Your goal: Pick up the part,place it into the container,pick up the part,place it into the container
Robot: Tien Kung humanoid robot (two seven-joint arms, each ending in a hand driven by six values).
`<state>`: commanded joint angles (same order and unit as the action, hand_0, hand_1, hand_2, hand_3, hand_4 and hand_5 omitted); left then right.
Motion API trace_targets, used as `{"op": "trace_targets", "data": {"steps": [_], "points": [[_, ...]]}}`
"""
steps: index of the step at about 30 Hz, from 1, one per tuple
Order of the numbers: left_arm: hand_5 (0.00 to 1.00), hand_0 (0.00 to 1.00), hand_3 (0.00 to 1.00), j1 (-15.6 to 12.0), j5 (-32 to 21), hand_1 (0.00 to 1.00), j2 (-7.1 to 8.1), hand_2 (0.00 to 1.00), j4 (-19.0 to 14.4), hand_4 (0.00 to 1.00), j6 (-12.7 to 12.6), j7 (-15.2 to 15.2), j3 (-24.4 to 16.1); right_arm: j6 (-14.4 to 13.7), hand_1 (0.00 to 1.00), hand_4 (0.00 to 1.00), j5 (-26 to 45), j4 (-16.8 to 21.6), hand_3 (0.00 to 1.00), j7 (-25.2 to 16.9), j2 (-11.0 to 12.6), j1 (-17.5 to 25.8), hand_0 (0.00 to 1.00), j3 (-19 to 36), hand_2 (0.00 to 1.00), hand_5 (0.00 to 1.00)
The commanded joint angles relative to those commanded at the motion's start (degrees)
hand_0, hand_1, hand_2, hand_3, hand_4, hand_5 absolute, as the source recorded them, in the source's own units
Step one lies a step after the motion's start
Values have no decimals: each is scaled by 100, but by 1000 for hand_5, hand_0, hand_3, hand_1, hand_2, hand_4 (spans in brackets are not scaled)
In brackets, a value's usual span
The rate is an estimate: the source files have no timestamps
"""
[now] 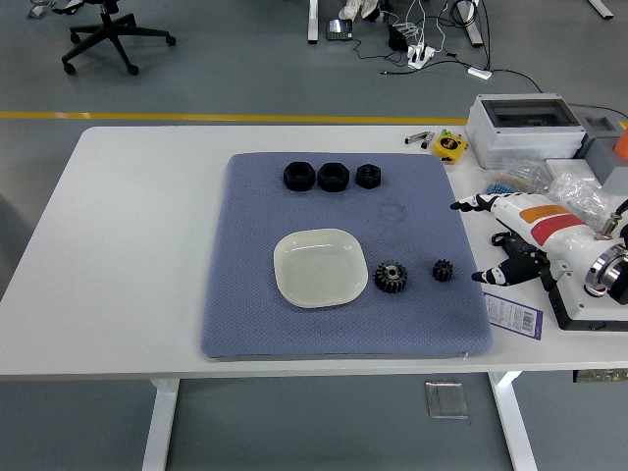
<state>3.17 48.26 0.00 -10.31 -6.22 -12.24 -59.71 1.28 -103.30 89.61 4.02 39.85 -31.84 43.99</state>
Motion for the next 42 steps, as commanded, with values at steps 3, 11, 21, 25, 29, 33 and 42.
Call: {"op": "trace_targets", "data": {"steps": [3,11,21,25,29,33,42], "points": [[739,828,578,-1,-9,768,0,797,0,494,3,-8,25,2,759,965,124,-147,818,-21,-7,-232,777,-304,786,175],[738,828,578,-9,-80,768,0,797,0,494,3,-31,134,-53,725,941,464,-997,773,-171,-272,-1195,725,-1495,748,164],[737,830,578,14,-109,767,0,797,0,494,-2,-74,227,-132,688,883,695,-2255,719,-323,-873,-1916,679,-2368,721,144],[738,829,579,33,-107,766,0,797,0,495,0,-96,266,-99,686,879,737,-2600,708,-337,-1052,-2014,681,-2542,718,142],[738,829,579,51,-101,766,0,797,0,495,-9,-103,267,-70,686,879,807,-2859,708,-340,-1156,-2022,681,-2652,718,142],[736,829,580,68,-78,766,0,797,0,496,-21,-110,250,-108,686,869,878,-3027,697,-362,-1226,-2001,682,-2707,717,140],[737,831,579,105,1,768,0,798,0,497,-36,-129,174,-256,676,800,1063,-3432,642,-431,-1439,-2024,673,-2784,706,130]]}}
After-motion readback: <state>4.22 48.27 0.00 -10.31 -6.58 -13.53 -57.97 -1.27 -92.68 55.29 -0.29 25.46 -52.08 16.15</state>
